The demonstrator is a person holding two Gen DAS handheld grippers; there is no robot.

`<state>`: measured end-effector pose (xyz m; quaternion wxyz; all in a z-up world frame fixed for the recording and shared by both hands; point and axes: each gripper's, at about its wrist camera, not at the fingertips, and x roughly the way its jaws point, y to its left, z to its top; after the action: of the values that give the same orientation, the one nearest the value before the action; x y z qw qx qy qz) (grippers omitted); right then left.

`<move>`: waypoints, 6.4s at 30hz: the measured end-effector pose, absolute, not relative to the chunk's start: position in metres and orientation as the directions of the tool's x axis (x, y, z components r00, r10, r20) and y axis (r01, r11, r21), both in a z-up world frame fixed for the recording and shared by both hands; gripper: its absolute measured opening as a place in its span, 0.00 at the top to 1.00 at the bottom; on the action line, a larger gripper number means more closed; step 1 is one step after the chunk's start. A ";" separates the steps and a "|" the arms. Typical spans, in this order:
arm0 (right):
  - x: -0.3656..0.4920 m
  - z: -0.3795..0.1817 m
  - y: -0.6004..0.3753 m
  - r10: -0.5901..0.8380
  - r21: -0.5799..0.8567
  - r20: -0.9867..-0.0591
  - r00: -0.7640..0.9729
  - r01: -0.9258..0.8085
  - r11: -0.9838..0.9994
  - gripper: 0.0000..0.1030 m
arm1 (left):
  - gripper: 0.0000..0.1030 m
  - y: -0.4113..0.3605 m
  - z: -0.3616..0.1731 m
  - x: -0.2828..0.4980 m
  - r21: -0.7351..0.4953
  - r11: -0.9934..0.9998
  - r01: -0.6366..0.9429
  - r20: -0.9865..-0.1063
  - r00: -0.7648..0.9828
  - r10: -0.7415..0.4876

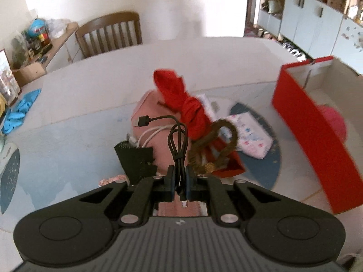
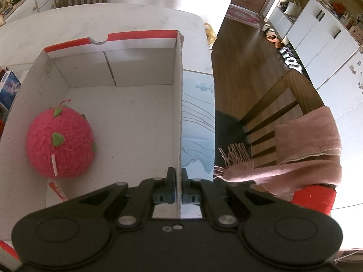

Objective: Organize objects
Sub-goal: 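Carry the black cable into the box and release it with the left gripper, then return the left gripper to the pile above the brown bead bracelet, then grasp the brown bead bracelet with the left gripper, then carry the bead bracelet into the box and open the left gripper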

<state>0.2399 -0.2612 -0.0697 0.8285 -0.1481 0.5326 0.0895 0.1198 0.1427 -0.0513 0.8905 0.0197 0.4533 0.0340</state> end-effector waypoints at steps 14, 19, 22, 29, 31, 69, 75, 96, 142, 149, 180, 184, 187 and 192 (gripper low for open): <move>0.238 -0.068 -0.259 -0.008 -0.157 -0.905 0.425 -0.317 0.935 0.99 | 0.93 0.054 0.001 0.125 -0.017 0.977 0.211 -0.739 0.656 -0.155; 0.237 -0.068 -0.260 -0.006 -0.157 -0.905 0.426 -0.320 0.934 0.99 | 0.93 0.010 -0.004 0.141 -0.029 0.949 0.313 -0.743 0.629 -0.230; 0.238 -0.068 -0.261 -0.004 -0.154 -0.906 0.424 -0.319 0.935 0.99 | 0.93 -0.014 -0.011 0.149 -0.027 0.931 0.365 -0.749 0.609 -0.261; 0.240 -0.070 -0.263 0.002 -0.139 -0.909 0.417 -0.310 0.941 0.99 | 0.93 -0.068 -0.018 0.165 -0.034 0.882 0.470 -0.753 0.568 -0.332; 0.240 -0.069 -0.263 0.004 -0.138 -0.908 0.418 -0.310 0.941 0.99 | 0.93 -0.082 -0.021 0.168 -0.033 0.868 0.495 -0.759 0.553 -0.344; 0.239 -0.069 -0.268 0.036 -0.115 -0.911 0.411 -0.336 0.935 0.99 | 0.39 -0.153 -0.099 0.214 -0.093 0.807 0.583 -0.858 0.365 -0.362; 0.239 -0.069 -0.267 0.035 -0.115 -0.911 0.411 -0.335 0.935 0.99 | 0.36 -0.143 -0.084 0.210 -0.085 0.830 0.551 -0.835 0.415 -0.362; 0.240 -0.074 -0.268 0.032 -0.113 -0.914 0.403 -0.331 0.937 0.99 | 0.30 -0.036 -0.026 0.161 -0.096 0.941 0.326 -0.758 0.588 -0.281; 0.234 -0.079 -0.267 0.004 -0.106 -0.931 0.365 -0.280 0.954 0.98 | 0.24 0.112 -0.113 0.174 0.008 1.000 -0.003 -0.781 0.625 0.008; 0.235 -0.079 -0.267 0.004 -0.106 -0.931 0.364 -0.280 0.954 0.97 | 0.61 0.112 -0.113 0.171 0.017 1.000 -0.010 -0.777 0.629 0.019; 0.237 -0.084 -0.268 0.016 -0.090 -0.932 0.362 -0.275 0.957 0.97 | 0.95 0.071 -0.040 0.135 -0.081 0.993 0.082 -0.707 0.698 -0.115; 0.238 -0.084 -0.269 0.019 -0.086 -0.932 0.363 -0.271 0.959 0.97 | 0.95 0.052 -0.019 0.133 -0.110 0.982 0.153 -0.678 0.711 -0.187; 0.238 -0.085 -0.269 0.021 -0.083 -0.931 0.364 -0.269 0.959 0.97 | 0.95 0.032 -0.005 0.135 -0.129 0.967 0.220 -0.659 0.709 -0.249; 0.237 -0.085 -0.270 0.024 -0.081 -0.931 0.364 -0.269 0.960 0.97 | 0.95 -0.012 0.004 0.142 -0.118 0.927 0.356 -0.650 0.678 -0.343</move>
<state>0.2375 -0.2697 -0.0852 0.8185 -0.1100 0.5567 0.0892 0.1423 -0.0121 0.0039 0.9160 0.0091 0.3529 -0.1908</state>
